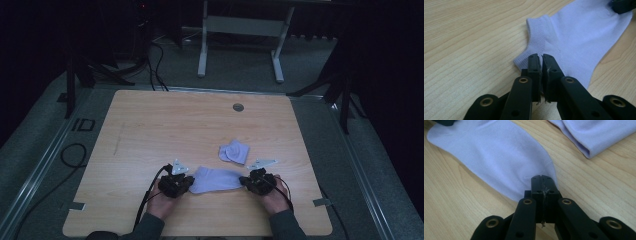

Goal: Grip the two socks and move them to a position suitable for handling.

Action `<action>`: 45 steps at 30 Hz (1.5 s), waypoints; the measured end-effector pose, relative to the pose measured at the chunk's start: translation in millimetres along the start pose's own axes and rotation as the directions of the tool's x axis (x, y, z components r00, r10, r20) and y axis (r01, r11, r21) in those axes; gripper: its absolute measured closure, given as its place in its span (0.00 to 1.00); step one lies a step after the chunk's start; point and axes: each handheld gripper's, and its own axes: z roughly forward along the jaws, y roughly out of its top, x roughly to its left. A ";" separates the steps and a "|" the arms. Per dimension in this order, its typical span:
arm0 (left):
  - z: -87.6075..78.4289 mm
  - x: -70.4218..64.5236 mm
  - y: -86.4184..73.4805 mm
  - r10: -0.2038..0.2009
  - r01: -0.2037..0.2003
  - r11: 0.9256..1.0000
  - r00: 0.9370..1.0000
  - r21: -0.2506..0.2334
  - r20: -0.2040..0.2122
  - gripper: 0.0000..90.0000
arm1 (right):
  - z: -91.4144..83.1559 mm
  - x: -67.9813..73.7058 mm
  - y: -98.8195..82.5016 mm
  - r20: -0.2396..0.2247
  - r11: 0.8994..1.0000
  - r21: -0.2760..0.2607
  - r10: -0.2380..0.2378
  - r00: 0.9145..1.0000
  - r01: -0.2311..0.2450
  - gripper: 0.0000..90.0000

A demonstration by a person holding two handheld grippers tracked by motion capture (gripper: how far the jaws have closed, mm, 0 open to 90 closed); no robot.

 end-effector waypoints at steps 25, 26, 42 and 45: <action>-10.8 5.8 3.1 -0.017 0.019 0.997 1.000 -0.078 0.023 0.72 | 44.0 -14.4 98.2 0.104 0.999 0.025 -0.046 0.993 0.044 0.74; -10.8 6.0 3.1 -0.017 0.019 0.997 1.000 -0.078 0.023 0.71 | 53.1 -15.8 101.7 0.119 0.998 0.054 -0.043 0.992 0.037 0.70; -6.7 5.2 3.2 -0.017 0.018 0.998 1.000 -0.059 0.022 0.71 | 69.5 -40.6 110.3 0.068 0.989 0.110 0.094 0.993 -0.101 0.90; -7.2 6.0 3.3 -0.016 0.017 0.998 1.000 -0.059 0.020 0.71 | 69.5 -42.3 110.5 0.062 0.988 0.114 0.101 0.993 -0.108 0.93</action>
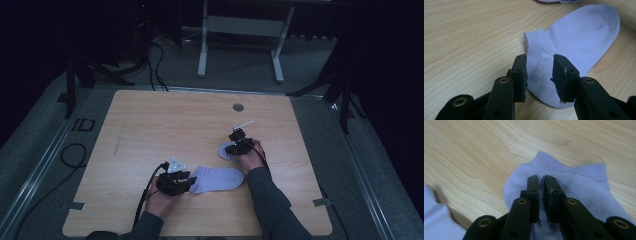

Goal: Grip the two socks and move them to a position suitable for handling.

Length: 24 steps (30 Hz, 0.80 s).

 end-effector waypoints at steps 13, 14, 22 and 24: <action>-1.3 1.0 0.2 -0.001 0.001 1.000 1.000 -0.004 -0.008 0.71 | -21.2 0.2 -3.4 -0.001 0.998 -0.058 -0.030 1.000 0.030 0.98; -1.2 0.8 0.1 -0.002 0.002 1.000 1.000 -0.003 -0.008 0.71 | -24.5 -0.7 -4.0 -0.004 0.997 -0.069 -0.033 0.999 0.033 0.98; -0.4 0.1 -0.1 0.002 -0.002 1.000 1.000 -0.002 -0.013 0.71 | -49.4 -12.7 -16.3 -0.003 0.991 -0.133 -0.005 1.000 0.005 0.98; -0.4 0.1 -0.2 0.002 -0.002 1.000 1.000 -0.002 -0.014 0.71 | -54.6 -18.2 -21.6 -0.012 0.988 -0.151 0.014 1.000 -0.016 0.98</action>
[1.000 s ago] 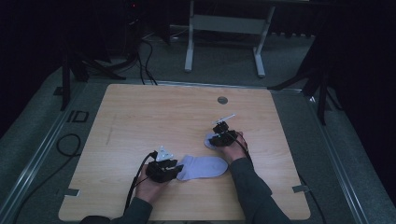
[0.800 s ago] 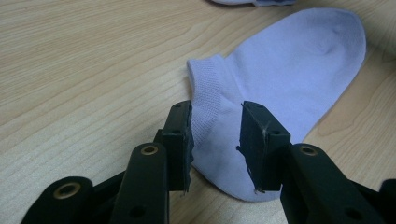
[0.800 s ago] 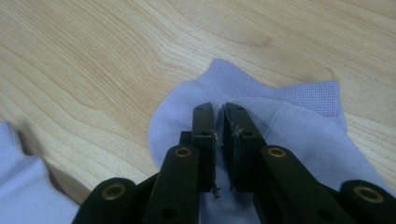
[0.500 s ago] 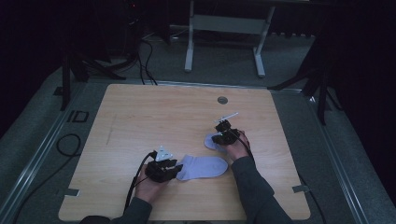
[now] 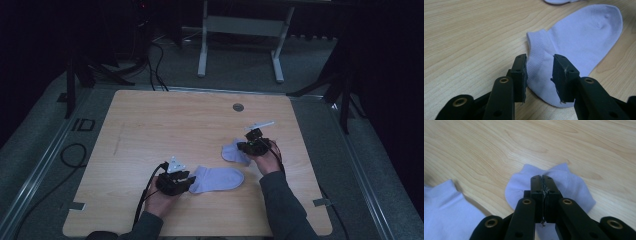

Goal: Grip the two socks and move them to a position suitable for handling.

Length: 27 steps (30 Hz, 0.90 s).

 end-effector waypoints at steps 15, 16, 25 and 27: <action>2.0 -1.1 -0.4 0.004 -0.004 1.000 1.000 0.009 -0.002 0.71 | -31.3 -48.7 -29.9 0.110 0.991 -0.054 0.126 0.986 -0.121 0.98; 2.1 -1.2 -0.4 0.004 -0.004 1.000 1.000 0.009 -0.002 0.71 | -31.0 -51.2 -31.8 0.121 0.991 -0.045 0.129 0.984 -0.124 0.98; 2.4 -1.3 -0.6 0.005 -0.005 1.000 1.000 0.012 -0.003 0.71 | -33.9 -63.3 -46.0 0.190 0.988 -0.021 0.156 0.969 -0.155 0.90; 2.5 -1.4 -0.6 0.004 -0.004 1.000 1.000 0.012 -0.003 0.71 | -38.4 -66.9 -47.4 0.234 0.988 -0.021 0.154 0.960 -0.153 0.82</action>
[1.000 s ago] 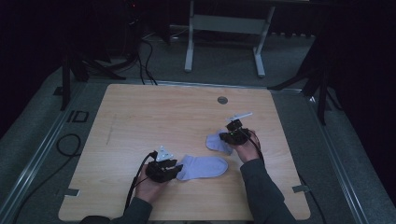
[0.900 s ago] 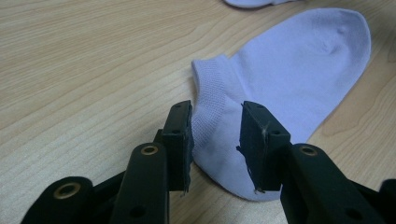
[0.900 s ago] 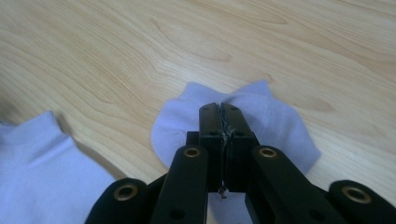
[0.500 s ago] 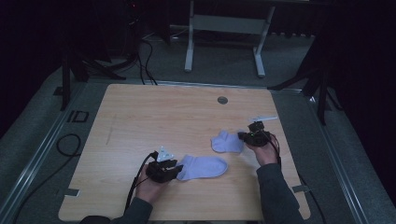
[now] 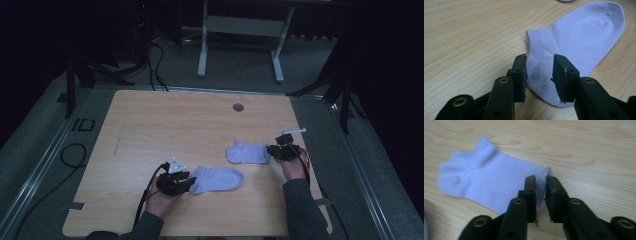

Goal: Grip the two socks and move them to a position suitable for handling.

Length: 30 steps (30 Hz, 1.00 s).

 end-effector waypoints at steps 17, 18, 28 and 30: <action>1.3 -0.8 -0.3 0.004 -0.004 1.000 1.000 0.002 -0.005 0.70 | -7.5 6.2 9.6 -0.010 0.998 -0.050 -0.037 0.999 0.037 0.66; 1.4 -0.7 -0.2 0.003 -0.003 1.000 1.000 0.002 -0.005 0.70 | -7.3 10.7 12.4 -0.022 0.997 -0.059 -0.059 0.998 0.058 0.65; 2.3 -0.9 0.1 0.005 -0.005 1.000 1.000 0.003 -0.005 0.69 | -3.7 30.9 22.6 -0.062 0.989 -0.076 -0.129 0.990 0.125 0.65; 2.4 -1.0 0.0 0.006 -0.006 1.000 1.000 0.004 -0.006 0.69 | -2.6 36.0 24.2 -0.073 0.988 -0.075 -0.143 0.987 0.138 0.65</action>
